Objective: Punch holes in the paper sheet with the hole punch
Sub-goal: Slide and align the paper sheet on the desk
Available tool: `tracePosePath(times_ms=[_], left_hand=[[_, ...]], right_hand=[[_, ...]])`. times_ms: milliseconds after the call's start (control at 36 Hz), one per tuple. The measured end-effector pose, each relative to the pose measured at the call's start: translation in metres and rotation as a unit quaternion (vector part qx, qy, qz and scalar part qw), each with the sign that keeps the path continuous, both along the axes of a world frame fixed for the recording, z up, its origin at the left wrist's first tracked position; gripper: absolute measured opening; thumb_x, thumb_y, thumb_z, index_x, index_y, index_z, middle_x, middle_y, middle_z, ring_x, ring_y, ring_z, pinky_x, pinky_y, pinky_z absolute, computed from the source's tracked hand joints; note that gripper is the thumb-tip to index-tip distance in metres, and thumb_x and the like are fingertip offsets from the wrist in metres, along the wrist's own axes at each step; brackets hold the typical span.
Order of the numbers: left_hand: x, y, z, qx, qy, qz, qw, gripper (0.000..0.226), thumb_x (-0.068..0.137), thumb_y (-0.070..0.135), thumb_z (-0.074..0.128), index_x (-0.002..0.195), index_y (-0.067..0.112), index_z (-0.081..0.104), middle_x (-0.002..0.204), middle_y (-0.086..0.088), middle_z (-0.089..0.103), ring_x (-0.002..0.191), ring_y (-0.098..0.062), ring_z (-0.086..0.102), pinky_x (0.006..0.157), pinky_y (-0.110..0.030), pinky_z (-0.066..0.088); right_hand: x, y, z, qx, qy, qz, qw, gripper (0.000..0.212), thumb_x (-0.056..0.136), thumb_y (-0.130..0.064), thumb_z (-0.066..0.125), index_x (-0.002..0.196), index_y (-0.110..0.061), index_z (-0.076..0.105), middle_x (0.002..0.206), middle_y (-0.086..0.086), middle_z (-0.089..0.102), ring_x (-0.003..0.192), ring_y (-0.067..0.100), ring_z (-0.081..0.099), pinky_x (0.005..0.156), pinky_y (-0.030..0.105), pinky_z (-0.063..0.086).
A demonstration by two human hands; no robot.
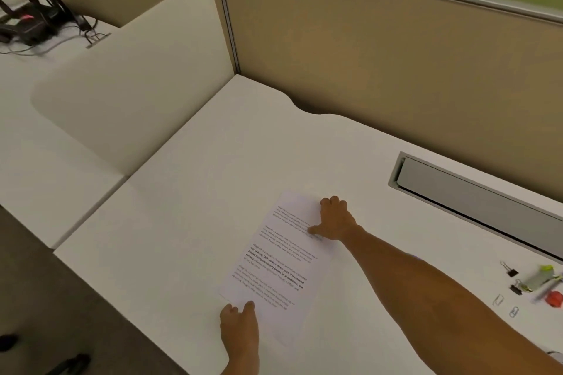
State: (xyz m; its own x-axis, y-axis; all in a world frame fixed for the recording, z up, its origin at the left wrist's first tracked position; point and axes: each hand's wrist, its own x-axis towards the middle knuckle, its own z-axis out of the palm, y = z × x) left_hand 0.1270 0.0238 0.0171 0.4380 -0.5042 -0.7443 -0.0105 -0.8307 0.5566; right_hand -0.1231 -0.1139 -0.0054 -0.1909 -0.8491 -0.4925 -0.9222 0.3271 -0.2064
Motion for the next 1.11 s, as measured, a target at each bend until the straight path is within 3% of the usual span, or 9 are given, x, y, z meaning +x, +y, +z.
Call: tracePosePath(times_ms=[250,333,444,639,750,861,917,1000,1111], left_hand=[[-0.005,-0.004,-0.007,-0.008,0.018,0.017,1.0,0.034,0.092,0.009,0.061,0.123,-0.001,0.054,0.106,-0.008,0.057,0.11,-0.029,0.049,0.099,-0.041,0.037],[-0.006,-0.006,-0.007,-0.012,0.024,0.034,0.999,0.041,0.093,0.008,0.061,0.131,-0.003,0.049,0.102,-0.007,0.054,0.106,-0.029,0.046,0.099,-0.042,0.036],[-0.003,-0.009,-0.014,-0.001,0.037,0.054,0.998,0.018,0.092,0.008,0.062,0.099,-0.001,0.049,0.075,-0.002,0.041,0.09,-0.026,0.041,0.089,-0.04,0.037],[-0.003,-0.012,-0.017,-0.002,0.069,0.066,0.995,0.023,0.09,0.008,0.064,0.104,0.005,0.046,0.097,-0.014,0.05,0.092,-0.031,0.048,0.091,-0.038,0.039],[-0.002,-0.014,-0.018,-0.003,0.072,0.081,0.994,0.048,0.09,0.006,0.065,0.133,-0.004,0.047,0.116,-0.012,0.051,0.107,-0.033,0.05,0.106,-0.044,0.039],[-0.004,-0.013,-0.019,0.026,0.071,0.085,0.993,0.057,0.088,0.008,0.066,0.134,-0.015,0.042,0.134,-0.03,0.053,0.128,-0.046,0.049,0.11,-0.049,0.039],[-0.003,-0.012,-0.023,0.04,0.072,0.083,0.993,0.053,0.088,0.009,0.066,0.129,-0.017,0.045,0.129,-0.034,0.054,0.122,-0.047,0.052,0.107,-0.049,0.041],[-0.002,-0.012,-0.022,0.029,0.063,0.064,0.996,0.019,0.088,0.006,0.064,0.098,-0.007,0.054,0.088,-0.017,0.054,0.091,-0.034,0.052,0.09,-0.039,0.041],[-0.005,-0.016,-0.019,0.028,0.054,0.042,0.997,0.02,0.091,0.009,0.064,0.104,0.0,0.051,0.107,-0.016,0.051,0.099,-0.033,0.048,0.089,-0.038,0.037]], right_hand=[[0.003,0.006,-0.01,-0.021,0.04,0.007,0.999,0.084,0.078,-0.056,0.074,0.137,-0.005,0.04,0.134,0.011,0.04,0.121,0.029,0.042,0.096,0.037,0.047],[0.002,0.007,-0.012,-0.025,0.045,0.01,0.999,0.083,0.079,-0.056,0.072,0.137,-0.006,0.04,0.134,0.011,0.04,0.12,0.029,0.042,0.095,0.037,0.047],[0.003,0.006,-0.013,-0.027,0.047,0.009,0.999,0.083,0.08,-0.055,0.072,0.138,-0.006,0.039,0.135,0.011,0.04,0.122,0.029,0.042,0.097,0.037,0.047],[0.002,0.005,-0.015,-0.027,0.045,0.01,0.999,0.085,0.079,-0.055,0.073,0.139,-0.006,0.039,0.135,0.011,0.04,0.122,0.029,0.042,0.097,0.037,0.047],[0.002,0.003,-0.015,-0.026,0.041,0.009,0.999,0.086,0.078,-0.055,0.074,0.139,-0.006,0.039,0.135,0.011,0.04,0.122,0.028,0.042,0.098,0.037,0.047],[0.002,0.002,-0.014,-0.022,0.038,0.009,0.999,0.087,0.078,-0.056,0.075,0.139,-0.005,0.038,0.134,0.011,0.04,0.122,0.028,0.042,0.097,0.037,0.047],[0.002,0.001,-0.014,-0.019,0.037,0.01,0.999,0.087,0.077,-0.055,0.075,0.139,-0.005,0.039,0.134,0.011,0.04,0.122,0.029,0.042,0.097,0.037,0.047],[0.001,0.0,-0.014,-0.015,0.041,0.013,0.999,0.088,0.077,-0.056,0.075,0.138,-0.004,0.039,0.133,0.011,0.04,0.121,0.029,0.042,0.097,0.038,0.047],[0.002,-0.002,-0.012,-0.004,0.057,0.016,0.998,0.088,0.077,-0.058,0.074,0.138,-0.005,0.04,0.132,0.011,0.041,0.119,0.028,0.045,0.097,0.039,0.046]])
